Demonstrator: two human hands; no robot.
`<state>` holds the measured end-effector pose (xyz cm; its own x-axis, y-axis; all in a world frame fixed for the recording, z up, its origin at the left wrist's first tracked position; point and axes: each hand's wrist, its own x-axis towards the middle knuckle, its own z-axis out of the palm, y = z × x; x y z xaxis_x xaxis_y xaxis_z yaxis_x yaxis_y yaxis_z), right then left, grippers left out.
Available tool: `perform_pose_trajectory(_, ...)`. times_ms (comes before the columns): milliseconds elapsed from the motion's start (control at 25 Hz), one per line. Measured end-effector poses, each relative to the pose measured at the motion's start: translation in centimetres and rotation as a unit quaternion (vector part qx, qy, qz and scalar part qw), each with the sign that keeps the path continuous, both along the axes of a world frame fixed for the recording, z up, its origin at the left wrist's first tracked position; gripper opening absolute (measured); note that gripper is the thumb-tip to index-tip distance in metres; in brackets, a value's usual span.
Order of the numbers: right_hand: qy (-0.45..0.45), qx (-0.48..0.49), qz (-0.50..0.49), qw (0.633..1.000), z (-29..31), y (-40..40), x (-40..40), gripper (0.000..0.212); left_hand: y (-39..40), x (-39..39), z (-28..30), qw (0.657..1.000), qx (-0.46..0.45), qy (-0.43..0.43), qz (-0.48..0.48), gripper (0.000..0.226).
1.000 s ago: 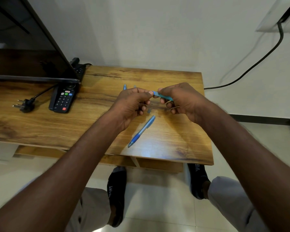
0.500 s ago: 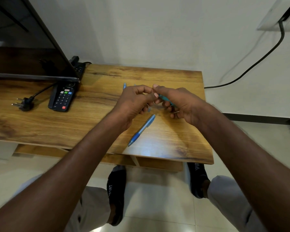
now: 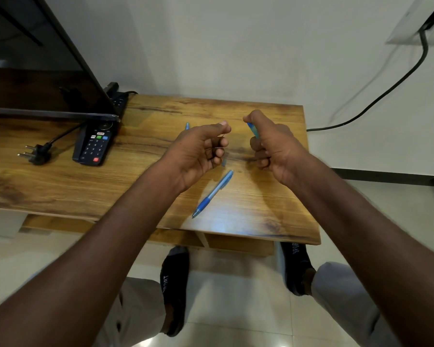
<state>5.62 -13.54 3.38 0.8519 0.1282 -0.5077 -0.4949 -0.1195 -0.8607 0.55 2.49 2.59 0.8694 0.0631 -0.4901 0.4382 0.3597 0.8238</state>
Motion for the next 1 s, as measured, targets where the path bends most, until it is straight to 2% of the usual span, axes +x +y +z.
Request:
perform_pose_trajectory(80, -0.030, -0.036, 0.004, 0.999, -0.3, -0.1, 0.2, 0.028, 0.1, 0.0, 0.1, 0.999, -0.036, 0.017, 0.002, 0.023)
perform_pose_trajectory(160, -0.068, -0.111, 0.029, 0.991, -0.8, -0.5, 0.3, 0.035, 0.2, 0.1, 0.1, 0.998, -0.053, 0.023, 0.008, 0.027)
perform_pose_trajectory(240, -0.145, -0.236, 0.081, 0.958, -1.7, -1.2, 0.4, 0.041, 0.2, 0.1, 0.1, 0.998, -0.049, 0.024, 0.009, 0.030)
perform_pose_trajectory(320, -0.195, -0.328, 0.135, 0.914, -2.6, -1.8, 0.5, 0.037, 0.1, 0.0, 0.1, 0.999, -0.044, 0.028, 0.009, 0.032)
perform_pose_trajectory(520, -0.228, -0.440, 0.237, 0.836, -3.2, -1.5, 0.6, 0.022, 0.0, 0.0, 0.1, 0.999, -0.027, 0.035, 0.001, 0.033)
perform_pose_trajectory(680, -0.269, -0.510, 0.210, 0.789, -3.2, -1.9, 0.5, 0.022, -0.1, 0.0, 0.2, 0.999, -0.021, 0.036, 0.003, 0.029)
perform_pose_trajectory(840, -0.271, -0.558, 0.204, 0.757, -3.0, -2.5, 0.7, 0.033, 0.0, 0.0, 0.1, 0.999, -0.010, 0.037, -0.003, 0.029)
perform_pose_trajectory(920, -0.268, -0.566, 0.196, 0.754, -2.8, -2.7, 0.7, 0.032, -0.1, 0.0, 0.1, 0.999, -0.003, 0.040, -0.007, 0.031)
perform_pose_trajectory(1000, -0.298, -0.514, 0.180, 0.784, -2.4, -2.5, 0.7, 0.021, -0.2, 0.0, 0.1, 0.999, 0.012, 0.039, -0.009, 0.034)
